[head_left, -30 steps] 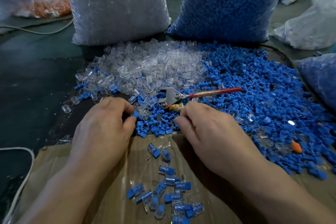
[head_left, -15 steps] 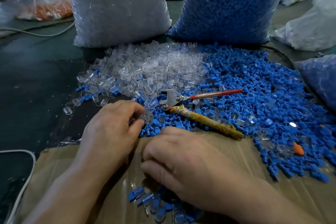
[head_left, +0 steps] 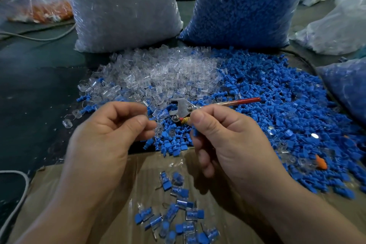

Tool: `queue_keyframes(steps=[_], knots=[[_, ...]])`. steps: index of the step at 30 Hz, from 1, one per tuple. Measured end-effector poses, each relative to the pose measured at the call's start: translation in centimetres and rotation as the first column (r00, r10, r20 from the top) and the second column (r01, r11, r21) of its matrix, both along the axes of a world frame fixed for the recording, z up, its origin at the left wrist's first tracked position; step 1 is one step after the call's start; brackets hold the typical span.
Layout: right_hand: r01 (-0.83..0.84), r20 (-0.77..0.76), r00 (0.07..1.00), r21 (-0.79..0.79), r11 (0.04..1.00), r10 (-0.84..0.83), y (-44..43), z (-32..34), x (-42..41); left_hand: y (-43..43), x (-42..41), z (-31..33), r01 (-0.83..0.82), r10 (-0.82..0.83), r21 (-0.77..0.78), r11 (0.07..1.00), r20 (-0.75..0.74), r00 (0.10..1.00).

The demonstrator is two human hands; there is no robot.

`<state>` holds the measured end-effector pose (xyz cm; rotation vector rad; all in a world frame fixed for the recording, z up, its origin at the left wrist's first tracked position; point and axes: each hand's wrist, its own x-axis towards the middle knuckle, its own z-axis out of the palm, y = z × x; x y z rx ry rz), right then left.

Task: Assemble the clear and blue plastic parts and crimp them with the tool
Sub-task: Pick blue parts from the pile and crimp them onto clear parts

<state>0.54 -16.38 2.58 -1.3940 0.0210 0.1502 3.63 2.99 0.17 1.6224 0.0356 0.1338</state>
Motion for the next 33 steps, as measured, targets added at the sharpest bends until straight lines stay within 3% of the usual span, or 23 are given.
queue_keyframes(steps=[4, 6, 8, 10, 12, 14, 19, 27, 31, 33], knots=[[-0.036, -0.034, 0.998, 0.238, 0.971, 0.046, 0.2, -0.2, 0.2, -0.8, -0.9, 0.7, 0.016, -0.017, 0.140, 0.990, 0.005, 1.000], [-0.061, -0.030, 0.997, 0.238, 0.969, 0.070, 0.3, -0.3, 0.2, -1.1, -1.1, 0.8, 0.036, -0.035, 0.035, 0.999, -0.015, 0.999], [-0.071, 0.009, 0.997, 0.123, 0.990, 0.070, 0.4, -0.3, 0.0, -1.6, -1.3, 0.9, 0.067, -0.080, -0.134, 0.989, -0.090, 0.993], [-0.029, 0.094, 0.995, -0.075, 0.997, 0.036, 0.5, -0.2, -0.3, -1.9, -1.4, 0.8, 0.103, -0.128, -0.173, 0.979, -0.139, 0.982], [0.107, 0.293, 0.956, -0.403, 0.909, 0.017, 0.2, -0.3, -0.6, -2.0, -1.4, 0.6, 0.128, -0.146, -0.128, 0.983, -0.146, 0.978], [0.224, 0.441, 0.894, -0.581, 0.783, 0.072, 0.1, -0.4, -0.6, -2.1, -1.4, 0.2, 0.143, -0.153, -0.082, 0.986, -0.131, 0.980], [0.288, 0.529, 0.829, -0.685, 0.669, 0.183, 0.2, -0.5, -0.3, -2.2, -1.7, -0.3, 0.214, -0.213, 0.006, 0.977, -0.093, 0.973], [0.368, 0.572, 0.752, -0.776, 0.513, 0.326, 0.1, -0.3, -0.3, -2.3, -1.6, 0.3, 0.268, -0.285, -0.128, 0.955, -0.137, 0.949], [0.310, 0.510, 0.770, -0.825, 0.472, 0.385, 0.1, -0.2, -0.5, -2.1, -1.6, 0.1, 0.215, -0.213, 0.007, 0.977, -0.124, 0.969], [0.351, 0.475, 0.798, -0.866, 0.356, 0.370, -0.5, -0.1, -0.2, -2.2, -1.6, 0.0, 0.198, -0.199, -0.024, 0.980, -0.124, 0.972]])
